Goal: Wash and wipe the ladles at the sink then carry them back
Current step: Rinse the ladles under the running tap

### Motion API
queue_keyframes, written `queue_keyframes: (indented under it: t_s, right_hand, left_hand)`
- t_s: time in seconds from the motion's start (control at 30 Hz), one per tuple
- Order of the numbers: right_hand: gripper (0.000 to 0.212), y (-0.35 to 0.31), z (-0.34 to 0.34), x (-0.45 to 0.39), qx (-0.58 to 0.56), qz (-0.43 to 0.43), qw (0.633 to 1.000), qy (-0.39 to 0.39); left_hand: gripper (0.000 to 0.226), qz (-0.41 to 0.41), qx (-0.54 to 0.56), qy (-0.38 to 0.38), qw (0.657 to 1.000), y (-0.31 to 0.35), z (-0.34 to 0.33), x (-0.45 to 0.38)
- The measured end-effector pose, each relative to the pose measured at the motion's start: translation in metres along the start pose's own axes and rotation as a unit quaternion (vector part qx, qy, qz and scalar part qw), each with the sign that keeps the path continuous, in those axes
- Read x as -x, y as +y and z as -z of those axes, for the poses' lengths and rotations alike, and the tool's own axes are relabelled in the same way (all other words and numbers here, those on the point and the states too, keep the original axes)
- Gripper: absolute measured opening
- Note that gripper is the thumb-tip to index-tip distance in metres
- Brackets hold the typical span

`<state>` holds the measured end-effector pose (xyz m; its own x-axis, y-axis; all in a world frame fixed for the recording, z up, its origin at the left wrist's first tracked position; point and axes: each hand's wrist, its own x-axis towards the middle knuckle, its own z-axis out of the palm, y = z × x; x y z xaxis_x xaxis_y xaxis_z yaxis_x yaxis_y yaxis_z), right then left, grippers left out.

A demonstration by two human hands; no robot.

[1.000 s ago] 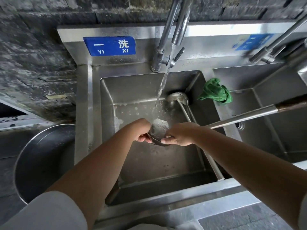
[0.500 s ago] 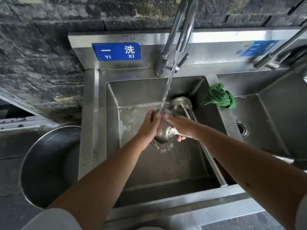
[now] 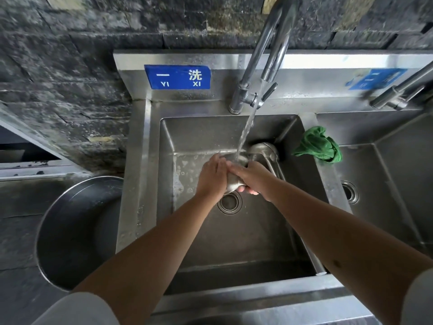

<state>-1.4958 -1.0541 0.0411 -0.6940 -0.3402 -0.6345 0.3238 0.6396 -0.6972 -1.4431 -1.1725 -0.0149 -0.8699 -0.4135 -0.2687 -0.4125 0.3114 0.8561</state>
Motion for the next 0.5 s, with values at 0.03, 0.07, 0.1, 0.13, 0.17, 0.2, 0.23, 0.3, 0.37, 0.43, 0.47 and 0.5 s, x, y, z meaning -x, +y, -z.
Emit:
queue_keyframes:
  t_s: [0.03, 0.07, 0.1, 0.13, 0.17, 0.2, 0.23, 0.3, 0.37, 0.43, 0.47, 0.5]
  right_hand:
    - [0.047, -0.003, -0.001, 0.001, -0.018, -0.008, 1.000, 0.013]
    - [0.047, -0.004, -0.002, 0.000, -0.033, -0.020, 0.999, 0.023]
    - [0.050, -0.005, -0.002, 0.000, -0.047, -0.036, 0.998, 0.027]
    - [0.052, -0.005, -0.002, 0.000, -0.064, -0.055, 0.996, 0.030]
    - [0.055, -0.006, -0.001, 0.000, -0.087, -0.071, 0.993, 0.025]
    - [0.056, -0.006, -0.001, 0.001, -0.110, -0.080, 0.991, 0.012]
    - [0.056, -0.005, -0.002, 0.001, -0.132, -0.081, 0.988, -0.010]
    - [0.048, -0.006, -0.004, 0.006, -0.142, -0.066, 0.986, -0.062]
    - [0.028, -0.009, -0.005, 0.013, -0.103, -0.032, 0.990, -0.096]
    - [0.004, -0.014, -0.006, 0.019, -0.080, -0.001, 0.990, -0.117]
    - [0.005, -0.015, -0.006, 0.018, -0.088, 0.007, 0.989, -0.116]
    - [0.005, -0.015, -0.007, 0.017, -0.105, 0.008, 0.989, -0.105]
  left_hand:
    - [0.048, -0.034, -0.025, 0.002, 0.999, -0.003, -0.002, 0.000]
    - [0.051, -0.057, -0.057, 0.005, 0.997, -0.005, -0.004, 0.001]
    - [0.052, -0.080, -0.094, 0.007, 0.992, -0.006, -0.007, 0.003]
    - [0.051, -0.094, -0.131, 0.007, 0.987, -0.005, -0.010, 0.005]
    - [0.049, -0.110, -0.153, 0.010, 0.982, -0.002, -0.011, 0.008]
    - [0.045, -0.117, -0.153, 0.017, 0.981, 0.003, -0.011, 0.010]
    - [0.039, -0.106, -0.123, 0.031, 0.986, 0.006, -0.009, 0.008]
    - [0.037, 0.016, -0.038, 0.028, 0.999, 0.012, -0.003, -0.004]
    - [0.043, 0.181, 0.054, -0.020, 0.982, 0.011, 0.007, -0.017]
    - [0.046, 0.277, 0.161, -0.030, 0.947, 0.005, 0.012, -0.017]
    - [0.045, 0.296, 0.211, -0.011, 0.931, 0.005, 0.011, -0.013]
    - [0.045, 0.300, 0.258, 0.015, 0.918, 0.006, 0.009, -0.007]
